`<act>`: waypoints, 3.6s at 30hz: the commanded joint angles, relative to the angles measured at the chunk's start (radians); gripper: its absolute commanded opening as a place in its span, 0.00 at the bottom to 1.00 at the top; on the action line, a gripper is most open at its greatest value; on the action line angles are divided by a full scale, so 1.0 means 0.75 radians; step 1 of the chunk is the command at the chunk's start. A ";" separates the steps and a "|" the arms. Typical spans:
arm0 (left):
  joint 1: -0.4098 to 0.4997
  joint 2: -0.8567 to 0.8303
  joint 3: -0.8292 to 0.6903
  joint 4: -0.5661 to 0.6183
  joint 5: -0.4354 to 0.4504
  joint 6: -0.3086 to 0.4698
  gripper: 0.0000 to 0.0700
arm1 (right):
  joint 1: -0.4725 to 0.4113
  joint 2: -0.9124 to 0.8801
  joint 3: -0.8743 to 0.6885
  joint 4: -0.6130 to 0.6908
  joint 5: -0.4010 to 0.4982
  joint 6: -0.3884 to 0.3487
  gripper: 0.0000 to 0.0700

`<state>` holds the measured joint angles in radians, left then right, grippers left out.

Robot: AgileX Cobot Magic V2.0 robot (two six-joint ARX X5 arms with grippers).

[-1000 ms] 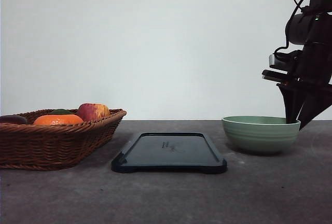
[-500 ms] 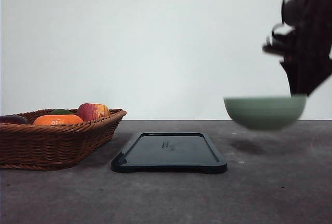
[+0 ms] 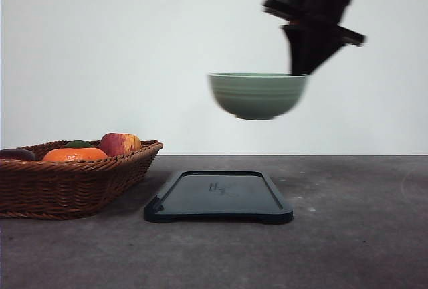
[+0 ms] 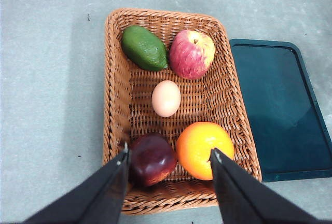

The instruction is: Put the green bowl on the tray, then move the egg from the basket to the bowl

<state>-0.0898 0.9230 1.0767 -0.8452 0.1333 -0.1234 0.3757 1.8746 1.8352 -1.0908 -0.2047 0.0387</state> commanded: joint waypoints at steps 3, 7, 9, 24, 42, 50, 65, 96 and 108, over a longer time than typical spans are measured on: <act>-0.003 0.018 0.030 0.010 0.004 -0.002 0.44 | 0.066 0.072 0.039 0.055 0.005 0.035 0.01; -0.003 0.025 0.030 0.010 0.004 -0.002 0.44 | 0.099 0.140 0.039 0.081 0.005 0.044 0.01; -0.003 0.025 0.030 0.009 0.004 -0.001 0.44 | 0.101 0.181 0.039 0.093 0.005 0.047 0.01; -0.003 0.025 0.030 0.010 0.004 -0.001 0.44 | 0.089 0.380 0.039 0.195 -0.004 0.079 0.01; -0.003 0.025 0.030 0.004 0.004 -0.001 0.44 | 0.096 0.372 0.087 0.110 0.004 0.084 0.22; -0.003 0.025 0.030 -0.011 0.004 -0.002 0.44 | 0.097 0.172 0.125 0.148 0.040 0.045 0.22; -0.003 0.024 0.030 -0.038 0.005 -0.001 0.44 | 0.119 -0.400 -0.617 0.738 0.026 -0.055 0.22; -0.090 0.351 0.247 -0.156 0.077 0.006 0.45 | 0.087 -1.429 -1.530 0.820 0.104 0.010 0.23; -0.098 0.845 0.506 -0.156 0.077 0.086 0.62 | 0.087 -1.429 -1.530 0.865 0.105 0.015 0.23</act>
<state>-0.1571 1.5302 1.4276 -0.9753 0.1886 -0.0765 0.4366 0.7986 0.6846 -0.4541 -0.1284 0.0346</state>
